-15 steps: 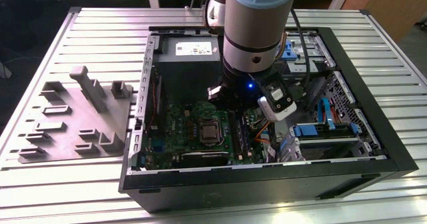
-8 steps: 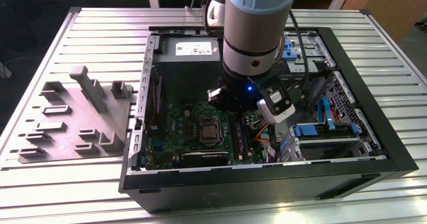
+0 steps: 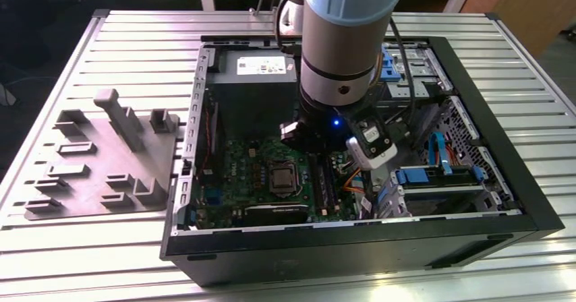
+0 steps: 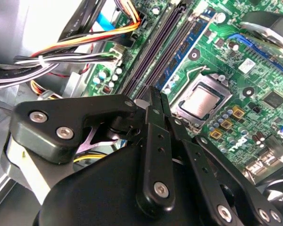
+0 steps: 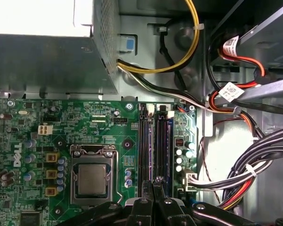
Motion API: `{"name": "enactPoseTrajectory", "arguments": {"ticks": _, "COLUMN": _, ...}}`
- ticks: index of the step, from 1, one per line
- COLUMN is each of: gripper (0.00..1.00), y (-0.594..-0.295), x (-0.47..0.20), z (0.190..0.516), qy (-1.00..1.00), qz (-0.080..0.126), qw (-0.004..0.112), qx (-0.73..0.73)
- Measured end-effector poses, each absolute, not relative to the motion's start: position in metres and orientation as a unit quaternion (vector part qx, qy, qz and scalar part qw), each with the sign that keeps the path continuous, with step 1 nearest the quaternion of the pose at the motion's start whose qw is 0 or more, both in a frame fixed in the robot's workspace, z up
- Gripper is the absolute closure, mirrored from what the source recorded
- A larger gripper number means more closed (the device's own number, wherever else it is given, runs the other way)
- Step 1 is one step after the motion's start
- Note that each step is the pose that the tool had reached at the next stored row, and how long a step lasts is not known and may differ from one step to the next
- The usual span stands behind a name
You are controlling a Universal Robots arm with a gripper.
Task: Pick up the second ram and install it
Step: 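Insert the second ram into the second slot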
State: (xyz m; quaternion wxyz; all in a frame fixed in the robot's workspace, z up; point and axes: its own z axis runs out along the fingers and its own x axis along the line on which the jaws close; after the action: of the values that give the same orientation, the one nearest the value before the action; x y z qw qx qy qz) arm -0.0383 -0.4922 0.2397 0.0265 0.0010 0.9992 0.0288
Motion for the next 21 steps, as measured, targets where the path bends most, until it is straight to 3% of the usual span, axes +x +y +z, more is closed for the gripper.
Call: {"name": "enactPoseTrajectory", "arguments": {"ticks": 21, "gripper": 0.88, "y": -0.487, "x": -0.038, "z": 0.227, "qy": 0.999, "qz": 0.029, "qw": 0.027, "qx": 0.001}}
